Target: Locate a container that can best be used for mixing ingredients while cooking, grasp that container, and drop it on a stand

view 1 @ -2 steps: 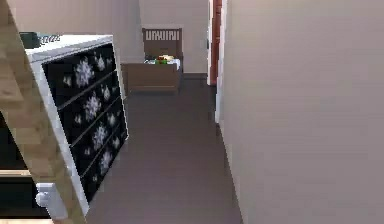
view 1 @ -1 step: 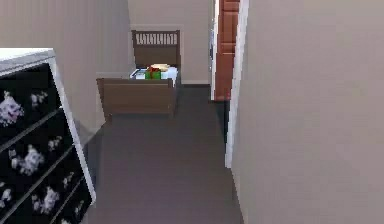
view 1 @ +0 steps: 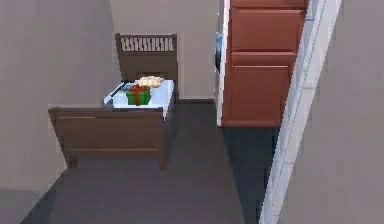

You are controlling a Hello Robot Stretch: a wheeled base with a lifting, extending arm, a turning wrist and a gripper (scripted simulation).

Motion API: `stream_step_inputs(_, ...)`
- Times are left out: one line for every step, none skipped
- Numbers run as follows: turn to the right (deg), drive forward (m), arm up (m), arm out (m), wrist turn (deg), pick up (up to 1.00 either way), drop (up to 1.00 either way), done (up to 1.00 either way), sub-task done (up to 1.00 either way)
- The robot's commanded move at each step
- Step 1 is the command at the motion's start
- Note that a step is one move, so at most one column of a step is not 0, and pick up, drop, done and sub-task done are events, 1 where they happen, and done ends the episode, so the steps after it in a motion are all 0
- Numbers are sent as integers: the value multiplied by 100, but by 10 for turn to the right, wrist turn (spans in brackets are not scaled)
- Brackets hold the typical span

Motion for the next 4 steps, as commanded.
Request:
stream_step_inputs(0,95,0,0,0,0,0,0,0)
stream_step_inputs(450,0,0,0,0,0,0,0,0)
stream_step_inputs(210,0,0,0,0,0,0,0,0)
stream_step_inputs(0,100,0,0,0,0,0,0,0)
